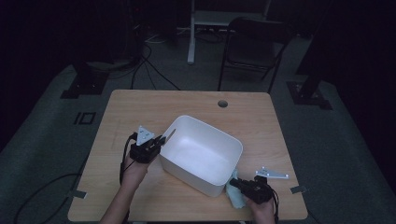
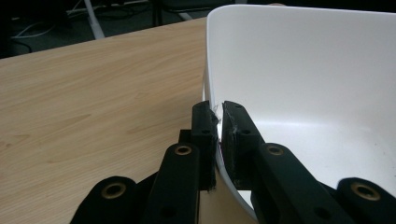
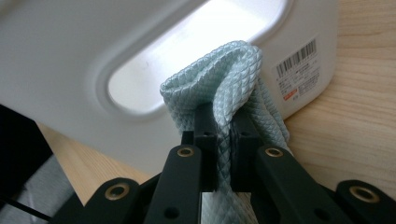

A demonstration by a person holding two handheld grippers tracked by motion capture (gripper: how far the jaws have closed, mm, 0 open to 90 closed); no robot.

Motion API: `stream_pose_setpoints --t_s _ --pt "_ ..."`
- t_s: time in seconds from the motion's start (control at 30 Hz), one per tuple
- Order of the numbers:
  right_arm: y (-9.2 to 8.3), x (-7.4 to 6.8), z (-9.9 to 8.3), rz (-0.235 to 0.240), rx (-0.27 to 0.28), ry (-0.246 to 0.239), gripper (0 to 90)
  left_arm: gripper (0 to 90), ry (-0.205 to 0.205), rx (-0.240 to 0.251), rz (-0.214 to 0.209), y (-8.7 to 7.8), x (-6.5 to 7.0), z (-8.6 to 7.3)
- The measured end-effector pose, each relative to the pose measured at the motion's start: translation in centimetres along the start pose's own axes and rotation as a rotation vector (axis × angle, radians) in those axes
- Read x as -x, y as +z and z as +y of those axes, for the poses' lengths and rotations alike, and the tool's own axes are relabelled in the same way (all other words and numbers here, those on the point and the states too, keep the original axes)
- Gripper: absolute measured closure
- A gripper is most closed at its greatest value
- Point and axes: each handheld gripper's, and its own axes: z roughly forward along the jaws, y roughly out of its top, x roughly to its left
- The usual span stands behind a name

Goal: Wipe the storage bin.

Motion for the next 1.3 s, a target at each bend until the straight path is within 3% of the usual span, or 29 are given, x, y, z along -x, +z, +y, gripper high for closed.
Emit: stream_pose_setpoints --t_s 0.17,0.23,0.47,0.53,0.57,0.73,0.93,1.03,1.13,1.3 --pt "1.0 0.9 -0.8 -0.003 -0.05 0.043 84.3 83.6 -0.003 0.001 0.007 0.0 0.0 0.0" --pt "0.8 0.6 -0.9 -0.006 -0.057 0.041 84.3 83.5 -0.004 0.001 0.004 0.0 0.0 0.0" --pt "-0.7 -2.1 -1.9 0.057 -0.03 0.001 84.2 83.7 0.001 0.0 0.004 0.0 0.2 0.0" --pt "-0.3 -2.6 -2.3 0.045 -0.049 -0.021 84.2 84.0 0.005 -0.003 0.012 0.0 0.3 0.0" --pt "-0.1 -2.6 -2.4 0.031 -0.056 -0.033 84.2 83.9 0.0 -0.002 0.009 0.0 0.2 0.0" --pt "0.4 -2.0 -2.5 0.019 -0.101 0.004 84.2 83.7 -0.002 0.0 0.018 0.0 0.3 0.0" --pt "-2.5 -4.5 -0.7 0.098 0.065 -0.027 84.1 83.6 -0.001 -0.002 0.019 0.0 0.3 0.0" --pt "-3.6 -5.7 0.2 0.107 0.132 -0.077 84.1 83.6 0.002 -0.004 0.016 0.0 0.3 0.0" --pt "-3.4 -5.8 0.4 0.095 0.136 -0.109 84.0 83.6 -0.001 -0.003 0.008 0.0 0.2 0.0" --pt "-2.8 -4.9 0.1 0.079 0.087 -0.077 84.0 83.6 0.007 -0.006 0.009 0.0 0.2 0.0"
